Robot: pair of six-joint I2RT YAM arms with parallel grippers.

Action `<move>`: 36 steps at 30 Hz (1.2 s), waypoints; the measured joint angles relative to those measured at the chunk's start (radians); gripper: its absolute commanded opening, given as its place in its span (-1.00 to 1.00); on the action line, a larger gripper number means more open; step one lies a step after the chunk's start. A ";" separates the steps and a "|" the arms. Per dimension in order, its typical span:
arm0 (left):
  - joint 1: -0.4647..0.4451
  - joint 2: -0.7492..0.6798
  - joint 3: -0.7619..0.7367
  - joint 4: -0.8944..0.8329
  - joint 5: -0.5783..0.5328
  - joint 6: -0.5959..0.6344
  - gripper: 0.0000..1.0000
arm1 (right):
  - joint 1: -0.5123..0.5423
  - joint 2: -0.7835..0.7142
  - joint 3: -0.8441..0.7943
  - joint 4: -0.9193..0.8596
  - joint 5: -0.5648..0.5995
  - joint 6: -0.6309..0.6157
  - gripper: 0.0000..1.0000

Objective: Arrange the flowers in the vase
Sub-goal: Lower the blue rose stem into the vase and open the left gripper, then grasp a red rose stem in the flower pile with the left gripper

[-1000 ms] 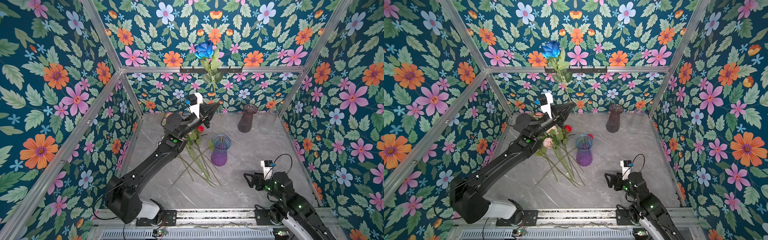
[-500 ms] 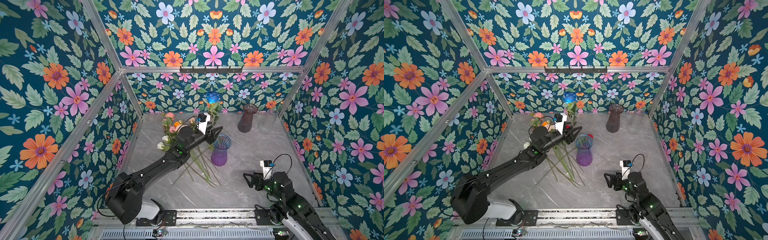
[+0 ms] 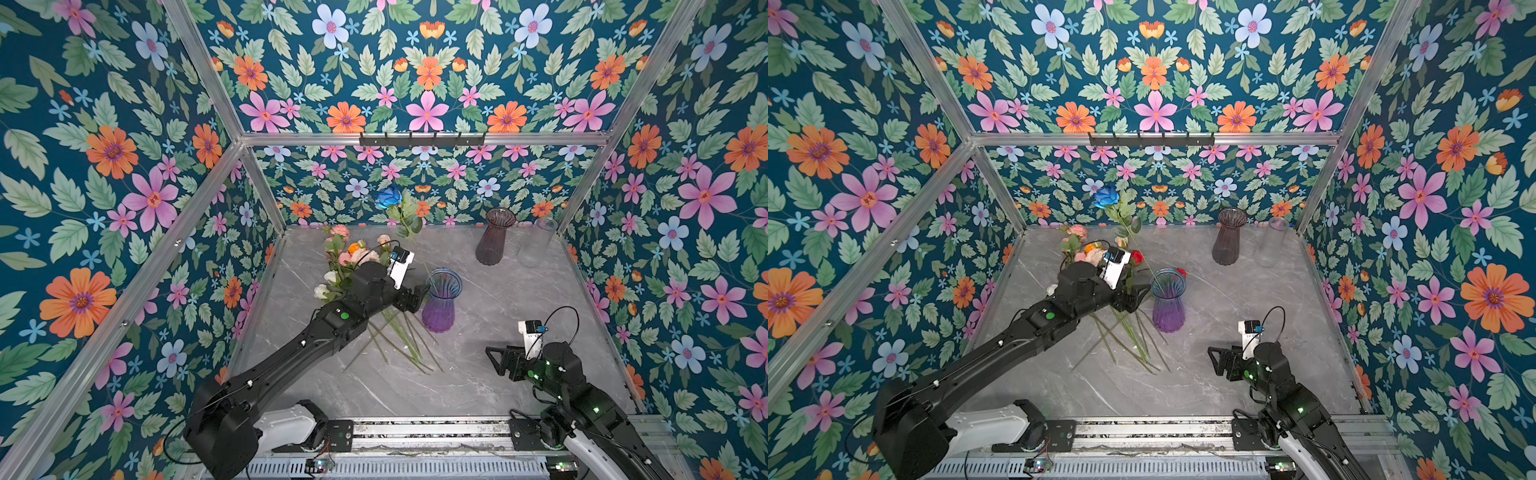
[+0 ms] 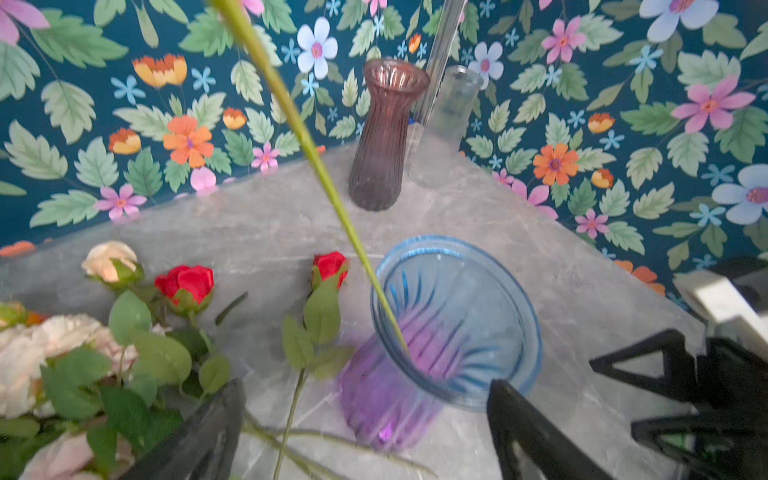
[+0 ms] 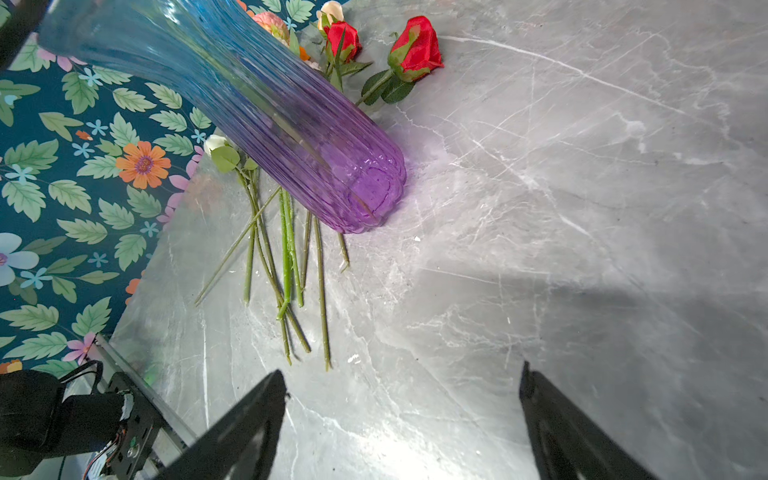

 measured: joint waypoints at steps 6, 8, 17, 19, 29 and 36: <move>0.001 -0.158 -0.158 -0.007 -0.033 -0.029 0.99 | 0.001 0.006 0.000 0.013 0.000 0.000 0.78; 0.001 -0.193 -0.195 -0.025 -0.050 -0.031 0.91 | 0.001 0.017 0.000 0.017 0.000 0.000 0.77; 0.015 0.053 -0.125 -0.200 -0.185 -0.080 0.24 | 0.001 0.028 0.000 0.026 -0.007 -0.002 0.73; 0.023 0.149 -0.061 -0.235 -0.200 -0.086 0.19 | 0.001 0.020 0.000 0.026 -0.007 -0.002 0.73; 0.075 0.449 0.101 -0.259 -0.179 -0.087 0.02 | 0.000 0.010 0.000 0.024 -0.007 -0.002 0.73; 0.073 0.603 0.187 -0.216 -0.083 -0.079 -0.14 | 0.001 0.005 0.000 0.025 -0.013 -0.002 0.73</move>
